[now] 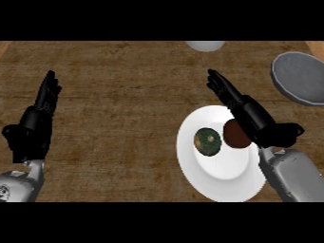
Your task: Pick the squash from the plate and place it in the pan
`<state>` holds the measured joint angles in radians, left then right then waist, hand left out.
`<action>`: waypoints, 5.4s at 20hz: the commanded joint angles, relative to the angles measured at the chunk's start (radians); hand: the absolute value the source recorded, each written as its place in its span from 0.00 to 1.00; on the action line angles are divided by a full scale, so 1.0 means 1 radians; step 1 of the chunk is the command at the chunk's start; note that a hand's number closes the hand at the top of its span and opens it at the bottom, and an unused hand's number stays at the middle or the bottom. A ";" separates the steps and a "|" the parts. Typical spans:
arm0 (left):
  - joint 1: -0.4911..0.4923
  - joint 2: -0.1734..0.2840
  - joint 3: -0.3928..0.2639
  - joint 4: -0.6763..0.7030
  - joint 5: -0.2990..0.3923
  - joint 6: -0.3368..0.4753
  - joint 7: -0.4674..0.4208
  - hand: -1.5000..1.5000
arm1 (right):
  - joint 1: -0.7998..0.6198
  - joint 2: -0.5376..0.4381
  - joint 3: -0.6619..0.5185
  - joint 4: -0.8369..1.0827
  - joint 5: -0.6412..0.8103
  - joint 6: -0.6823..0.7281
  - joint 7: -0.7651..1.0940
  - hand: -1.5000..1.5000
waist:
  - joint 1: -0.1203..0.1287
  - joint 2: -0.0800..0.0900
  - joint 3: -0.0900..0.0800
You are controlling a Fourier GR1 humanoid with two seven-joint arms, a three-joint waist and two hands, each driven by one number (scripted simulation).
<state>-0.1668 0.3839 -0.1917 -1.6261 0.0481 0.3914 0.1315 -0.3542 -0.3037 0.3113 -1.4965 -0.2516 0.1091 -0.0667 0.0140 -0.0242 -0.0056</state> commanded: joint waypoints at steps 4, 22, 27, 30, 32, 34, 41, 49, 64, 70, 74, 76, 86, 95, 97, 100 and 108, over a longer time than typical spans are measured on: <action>0.004 -0.078 -0.064 -0.027 0.061 -0.081 -0.097 0.50 | -0.153 0.017 0.025 0.008 -0.223 0.378 -0.096 1.00 | 0.033 0.040 0.006; 0.057 -0.170 -0.130 0.059 0.119 -0.196 -0.226 0.50 | -0.381 -0.314 -0.007 0.415 0.218 0.692 -0.671 0.00 | 0.039 0.042 0.008; 0.049 -0.205 -0.131 0.093 0.111 -0.186 -0.261 0.50 | -0.443 -0.322 0.136 0.384 0.364 0.625 -0.678 0.00 | 0.033 0.040 0.006; 0.076 -0.183 -0.124 0.061 0.121 -0.198 -0.235 0.50 | -0.428 -0.317 0.244 0.292 0.469 0.545 -0.660 0.00 | 0.020 0.031 0.006; 0.092 -0.167 -0.109 0.075 0.119 -0.211 -0.271 0.50 | -0.432 -0.327 0.313 0.299 0.569 0.475 -0.684 0.00 | 0.027 0.033 0.006; 0.076 -0.201 -0.133 0.046 0.102 -0.179 -0.240 0.50 | -0.468 -0.332 0.360 0.323 0.632 0.456 -0.691 0.00 | 0.024 0.032 0.006; 0.100 -0.194 -0.114 0.076 0.090 -0.207 -0.263 0.50 | -0.461 -0.263 0.468 0.413 0.854 0.295 -0.719 0.00 | 0.003 0.028 0.006; 0.086 -0.225 -0.086 0.033 0.072 -0.197 -0.205 0.50 | -0.328 -0.187 0.460 0.373 0.960 0.259 -0.673 0.00 | -0.013 0.023 0.006; 0.119 -0.257 -0.041 0.061 0.038 -0.254 -0.267 0.50 | -0.353 -0.043 0.334 0.556 1.073 0.272 -0.728 0.00 | -0.010 0.024 0.005; 0.141 -0.268 -0.041 0.055 0.030 -0.260 -0.253 0.50 | -0.339 0.021 0.353 0.654 1.153 0.210 -0.700 0.00 | -0.007 0.025 0.006; 0.136 -0.231 -0.014 0.081 0.048 -0.314 -0.281 0.50 | -0.388 0.040 0.426 0.713 1.238 0.128 -0.772 1.00 | 0.005 0.029 0.006; 0.097 -0.260 -0.017 0.072 0.043 -0.284 -0.220 0.50 | -0.383 0.049 0.423 0.761 1.264 0.065 -0.801 1.00 | 0.002 0.029 0.006; 0.108 -0.256 0.012 0.071 0.031 -0.310 -0.244 0.50 | -0.431 0.039 0.248 0.847 1.247 -0.063 -0.939 1.00 | -0.004 0.027 0.006; 0.177 -0.248 0.039 0.050 0.020 -0.265 -0.246 0.50 | -0.284 -0.059 -0.076 0.808 1.068 -0.085 -0.387 1.00 | -0.109 -0.005 0.003; 0.209 -0.247 0.038 0.045 0.028 -0.274 -0.253 0.50 | -0.268 -0.070 -0.125 0.727 1.035 -0.109 -0.316 1.00 | -0.104 -0.009 0.002; 0.204 -0.246 0.041 0.056 0.028 -0.277 -0.253 0.50 | -0.201 -0.090 -0.154 0.562 1.030 -0.198 -0.254 1.00 | -0.113 -0.010 0.002; 0.229 -0.269 0.002 -0.006 0.018 -0.278 -0.255 0.50 | -0.034 -0.096 -0.294 0.103 0.870 -0.134 -0.021 1.00 | -0.066 0.006 0.004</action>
<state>0.0444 0.1223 -0.1714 -1.5990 0.0697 0.1175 -0.1208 -0.4791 -0.3847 0.0828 -1.2059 0.6871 -0.0470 -0.1895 -0.0759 -0.0271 -0.0027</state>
